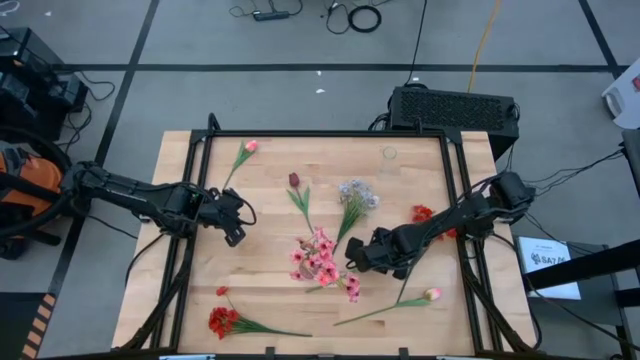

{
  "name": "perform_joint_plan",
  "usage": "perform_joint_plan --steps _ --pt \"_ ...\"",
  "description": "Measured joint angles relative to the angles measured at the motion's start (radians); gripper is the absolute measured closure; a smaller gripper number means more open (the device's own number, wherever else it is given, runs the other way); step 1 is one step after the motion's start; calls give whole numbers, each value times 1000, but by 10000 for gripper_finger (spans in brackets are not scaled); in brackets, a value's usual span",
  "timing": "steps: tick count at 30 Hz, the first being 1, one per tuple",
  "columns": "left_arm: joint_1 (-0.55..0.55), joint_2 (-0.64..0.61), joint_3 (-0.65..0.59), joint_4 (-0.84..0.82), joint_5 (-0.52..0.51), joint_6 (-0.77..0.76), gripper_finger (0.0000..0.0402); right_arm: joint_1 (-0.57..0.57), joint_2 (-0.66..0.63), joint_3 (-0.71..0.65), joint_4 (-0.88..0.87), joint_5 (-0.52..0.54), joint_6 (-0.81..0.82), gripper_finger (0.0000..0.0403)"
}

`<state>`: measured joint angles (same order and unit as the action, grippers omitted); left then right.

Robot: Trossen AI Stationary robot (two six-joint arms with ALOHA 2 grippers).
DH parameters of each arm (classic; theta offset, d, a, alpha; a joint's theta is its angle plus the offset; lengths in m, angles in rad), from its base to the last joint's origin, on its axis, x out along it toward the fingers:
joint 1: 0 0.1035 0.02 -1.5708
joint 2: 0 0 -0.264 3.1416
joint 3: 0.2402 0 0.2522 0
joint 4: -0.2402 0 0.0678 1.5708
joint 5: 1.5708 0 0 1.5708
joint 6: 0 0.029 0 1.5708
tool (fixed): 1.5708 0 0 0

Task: Sort flowers into vase by color
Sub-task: Put the bottom dark red flower into the transparent vase

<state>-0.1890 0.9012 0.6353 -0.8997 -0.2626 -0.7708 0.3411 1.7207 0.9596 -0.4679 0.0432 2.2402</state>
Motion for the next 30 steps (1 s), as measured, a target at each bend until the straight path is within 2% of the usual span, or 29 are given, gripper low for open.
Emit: perform_joint_plan --steps 6,10,13,19,22,23,27,30 --pt "0 0 0 0 0 -1 252 -15 38 2 -2 34 0 278" --pt "0 0 0 0 0 -2 252 -26 54 6 -24 28 -22 283" --pt "0 0 0 0 0 -2 252 -34 56 5 -42 21 -68 305" --pt "0 0 0 0 0 -7 252 -57 57 4 -57 20 -205 388" --pt "0 0 0 1 0 -8 252 -69 48 3 -58 38 -249 394" --pt "0 0 0 1 -1 -8 252 -77 39 0 -63 52 -271 394" --pt "0 0 0 3 -1 -8 252 -121 -39 -5 -169 244 -346 400" --pt "0 0 0 4 -2 -8 252 -163 -163 -3 -266 291 -446 400"
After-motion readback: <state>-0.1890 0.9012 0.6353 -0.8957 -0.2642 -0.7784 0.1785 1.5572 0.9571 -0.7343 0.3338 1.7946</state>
